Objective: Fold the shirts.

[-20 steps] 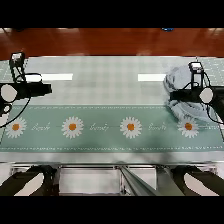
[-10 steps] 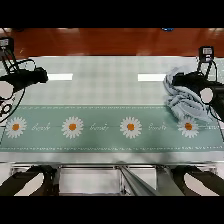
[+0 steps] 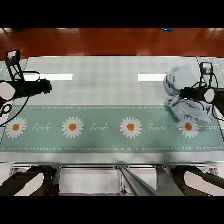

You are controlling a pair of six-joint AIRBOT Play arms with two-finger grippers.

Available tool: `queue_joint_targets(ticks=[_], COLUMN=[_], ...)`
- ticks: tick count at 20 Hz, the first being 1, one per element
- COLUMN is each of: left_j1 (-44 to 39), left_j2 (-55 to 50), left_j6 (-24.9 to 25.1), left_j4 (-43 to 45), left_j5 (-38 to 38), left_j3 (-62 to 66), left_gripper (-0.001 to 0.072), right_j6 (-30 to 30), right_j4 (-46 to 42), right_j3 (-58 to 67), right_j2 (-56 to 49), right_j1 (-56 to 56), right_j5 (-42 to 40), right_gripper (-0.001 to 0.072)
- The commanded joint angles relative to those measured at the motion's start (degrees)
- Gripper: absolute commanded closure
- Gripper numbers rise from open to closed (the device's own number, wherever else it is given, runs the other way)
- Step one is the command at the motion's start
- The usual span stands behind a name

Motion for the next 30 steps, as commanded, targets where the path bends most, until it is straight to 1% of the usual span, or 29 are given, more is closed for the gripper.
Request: queue_joint_targets(ticks=[1,2,3,4,6,8,10,12,13,18,20,23,25,26,27,30], left_j1=[-0.02,-0.02,-0.02,-0.02,0.35,2.29,5.18,6.34,6.16,4.11,3.23,1.55,0.20,-0.22,-0.31,0.50], left_j2=[-0.02,-0.02,-0.02,0.00,0.11,0.35,1.88,5.86,8.46,18.78,20.11,20.00,19.98,19.98,19.98,20.00], left_j6=[-0.39,-0.37,-0.37,-0.35,1.05,2.95,2.95,5.44,5.92,5.90,5.92,5.90,5.99,7.54,9.79,10.47], left_j4=[-3.80,-4.09,-4.15,-4.13,-4.04,-3.67,-3.74,-5.07,-5.79,-9.55,-10.40,-10.67,-10.60,-10.60,-10.58,-8.37], left_j5=[-2.10,-2.60,-3.34,-3.93,-5.05,-8.48,-10.69,-11.13,-10.93,-11.26,-12.94,-15.50,-15.32,-14.80,-14.21,-13.84], left_j3=[-2.71,-3.17,-3.26,-3.23,-3.06,-1.22,1.09,2.38,2.38,2.36,2.36,2.10,1.92,1.92,1.92,1.95], left_gripper=[0.0199,0.0199,0.0199,0.0199,0.0199,0.0199,0.0199,0.0200,0.0200,0.0200,0.0200,0.0200,0.0200,0.0200,0.0200,0.0200], right_j6=[-0.04,-0.02,-0.07,-0.07,-0.70,-4.22,-7.98,-11.13,-12.57,-13.84,-13.84,-13.79,-13.73,-13.73,-13.73,-12.46], right_j4=[-0.17,-0.20,-0.20,0.09,0.83,4.37,9.53,16.26,18.91,19.17,19.08,18.86,18.84,18.82,18.67,18.64], right_j3=[0.07,0.07,0.07,0.50,3.89,9.49,15.93,22.25,25.42,41.88,48.28,54.62,56.06,56.04,56.04,54.23], right_j2=[-4.87,-5.60,-5.68,-5.49,-4.76,-2.14,1.68,5.46,7.21,11.74,11.74,11.74,11.74,11.69,11.45,9.31], right_j1=[-1.07,-1.07,-1.07,-1.07,-1.01,-1.01,-1.01,-0.98,-0.48,8.90,14.05,21.70,26.43,29.00,31.56,39.43], right_j5=[4.87,5.64,6.40,7.21,10.95,14.25,15.87,16.68,16.87,18.80,20.59,20.76,20.90,21.68,23.76,29.99], right_gripper=[0.0335,0.0450,0.0672,0.0691,0.0691,0.0691,0.0691,0.0691,0.0691,0.0692,0.0692,0.0692,0.0692,0.0692,0.0692,0.0692])
